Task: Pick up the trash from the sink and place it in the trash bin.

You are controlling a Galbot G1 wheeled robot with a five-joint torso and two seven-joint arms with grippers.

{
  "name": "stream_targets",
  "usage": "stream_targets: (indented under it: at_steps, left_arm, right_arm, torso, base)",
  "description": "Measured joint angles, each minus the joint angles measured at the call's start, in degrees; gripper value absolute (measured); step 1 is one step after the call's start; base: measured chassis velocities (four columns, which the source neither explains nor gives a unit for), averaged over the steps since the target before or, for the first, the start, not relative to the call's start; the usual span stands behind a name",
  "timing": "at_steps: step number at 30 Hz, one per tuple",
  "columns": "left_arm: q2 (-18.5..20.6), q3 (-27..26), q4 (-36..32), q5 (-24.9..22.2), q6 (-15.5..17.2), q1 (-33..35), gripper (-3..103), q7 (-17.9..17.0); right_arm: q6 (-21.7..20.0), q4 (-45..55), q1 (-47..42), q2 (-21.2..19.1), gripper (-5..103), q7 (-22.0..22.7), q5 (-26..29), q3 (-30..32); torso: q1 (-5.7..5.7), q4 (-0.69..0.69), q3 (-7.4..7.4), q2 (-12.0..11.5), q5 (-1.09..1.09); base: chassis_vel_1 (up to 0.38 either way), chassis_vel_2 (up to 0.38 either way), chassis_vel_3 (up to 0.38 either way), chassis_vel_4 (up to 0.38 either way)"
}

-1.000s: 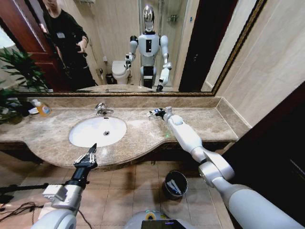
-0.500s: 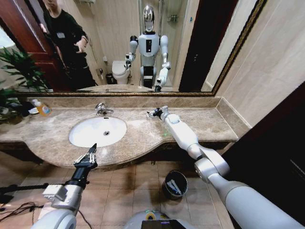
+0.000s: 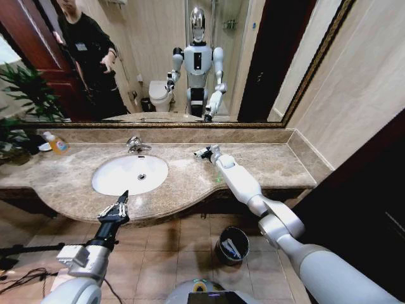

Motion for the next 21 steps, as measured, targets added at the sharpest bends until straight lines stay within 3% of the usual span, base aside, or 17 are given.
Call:
stream_targets:
  at_steps: [13, 16, 21]
  left_arm:
    - [0.00, 0.00, 0.00, 0.00, 0.00, 0.00, 0, 0.00]
    - [0.00, 0.01, 0.00, 0.00, 0.00, 0.00, 0, 0.02]
    - [0.00, 0.00, 0.00, 0.00, 0.00, 0.00, 0, 0.00]
  right_arm:
    - [-9.56, 16.61, -7.42, -7.42, 100, 11.78, 8.60, -1.65]
    - [-13.29, 24.35, -11.67, -11.15, 103, 16.39, 14.46, -0.79]
    - [-14.25, 30.35, -15.96, -14.60, 97, 18.90, 17.44, 0.83]
  torso:
    - [0.00, 0.01, 0.00, 0.00, 0.00]
    - [0.00, -0.01, -0.01, 0.00, 0.00]
    - [0.00, 0.00, -0.01, 0.00, 0.00]
  base:
    - [0.000, 0.000, 0.000, 0.000]
    - [0.000, 0.000, 0.000, 0.000]
    - [0.000, 0.000, 0.000, 0.000]
